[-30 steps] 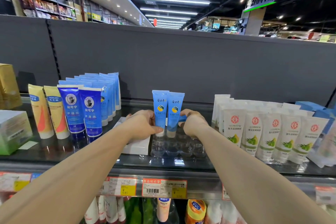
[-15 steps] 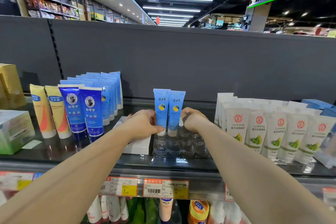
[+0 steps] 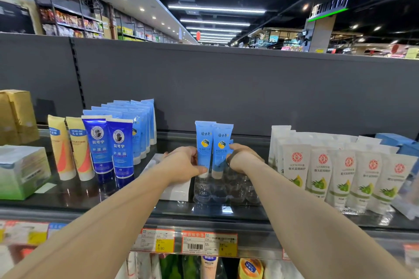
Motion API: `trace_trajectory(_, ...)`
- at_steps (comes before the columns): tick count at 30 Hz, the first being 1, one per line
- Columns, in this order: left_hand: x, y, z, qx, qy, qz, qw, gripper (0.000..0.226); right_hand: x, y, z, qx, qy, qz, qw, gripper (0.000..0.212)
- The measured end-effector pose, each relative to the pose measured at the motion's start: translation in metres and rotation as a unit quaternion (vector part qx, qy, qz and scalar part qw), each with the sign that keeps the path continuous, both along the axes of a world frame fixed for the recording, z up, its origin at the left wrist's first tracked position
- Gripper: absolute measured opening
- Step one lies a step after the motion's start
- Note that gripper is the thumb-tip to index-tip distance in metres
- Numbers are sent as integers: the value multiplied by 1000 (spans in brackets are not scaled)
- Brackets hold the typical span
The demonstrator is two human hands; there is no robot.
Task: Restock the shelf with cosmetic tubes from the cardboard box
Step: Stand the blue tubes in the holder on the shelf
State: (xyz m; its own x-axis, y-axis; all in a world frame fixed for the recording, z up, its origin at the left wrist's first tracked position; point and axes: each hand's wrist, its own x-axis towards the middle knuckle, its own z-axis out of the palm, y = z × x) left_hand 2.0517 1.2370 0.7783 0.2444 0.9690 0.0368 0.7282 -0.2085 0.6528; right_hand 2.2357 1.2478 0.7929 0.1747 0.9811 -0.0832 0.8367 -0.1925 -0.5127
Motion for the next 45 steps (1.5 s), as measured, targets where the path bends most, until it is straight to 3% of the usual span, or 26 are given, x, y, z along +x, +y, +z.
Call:
trace_trajectory(5,-1,-4,-1,12,17,10,1000,30,3,-6,7,29,82,-85,993,36)
trace_trajectory(8,0,-6,0,11,-1,1,1000,28,11,-7,12,105,248,-116,956,35)
trace_trajectory(10,0,-6,-1,10,-3,-2,1000,28,11,-9,17,129,400,-149,895,33)
trace_trajectory(13,0,-7,0,14,6,-5,1000,30,5,-22,25,112,646,-164,737,13)
trace_trajectory(15,1,-7,2,13,4,-4,1000,32,4,-32,29,105,737,-120,657,13)
trace_trajectory(17,1,-7,2,13,9,-2,1000,31,6,-41,28,101,774,-69,621,14)
trace_trajectory(19,0,-7,3,13,6,-3,1000,29,9,-46,25,108,756,-41,644,11)
trace_trajectory(23,1,-9,4,7,-4,-8,1000,32,15,-53,14,122,646,-16,754,22)
trace_trajectory(27,0,-9,4,-4,-27,-21,999,32,13,-59,7,153,545,-25,824,25)
trace_trajectory(31,0,-9,4,-7,-48,-19,999,32,12,-68,1,165,274,-17,947,28)
trace_trajectory(39,1,-8,5,-13,-45,-16,999,26,7,-69,-5,145,99,40,984,44)
trace_trajectory(45,3,-9,6,-11,-45,-24,999,29,8,-65,-3,132,85,37,987,43)
